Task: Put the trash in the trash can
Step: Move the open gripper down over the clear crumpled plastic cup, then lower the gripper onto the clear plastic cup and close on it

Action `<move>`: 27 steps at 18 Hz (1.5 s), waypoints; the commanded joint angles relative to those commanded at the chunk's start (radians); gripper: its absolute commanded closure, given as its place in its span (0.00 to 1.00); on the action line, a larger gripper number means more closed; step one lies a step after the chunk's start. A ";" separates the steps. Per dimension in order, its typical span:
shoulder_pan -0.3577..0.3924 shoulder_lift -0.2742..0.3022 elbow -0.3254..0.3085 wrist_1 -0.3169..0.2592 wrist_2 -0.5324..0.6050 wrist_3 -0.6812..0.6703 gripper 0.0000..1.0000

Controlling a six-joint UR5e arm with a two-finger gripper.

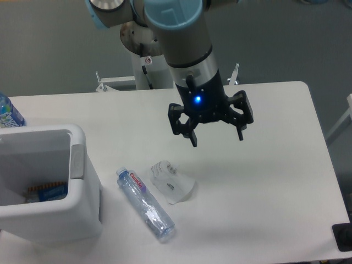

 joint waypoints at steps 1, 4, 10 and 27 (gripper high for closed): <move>0.000 -0.006 -0.005 0.009 0.005 -0.002 0.00; 0.000 -0.018 -0.021 0.005 0.002 -0.008 0.00; -0.002 -0.020 -0.109 0.005 -0.009 -0.012 0.00; -0.038 -0.152 -0.270 0.034 -0.158 -0.373 0.00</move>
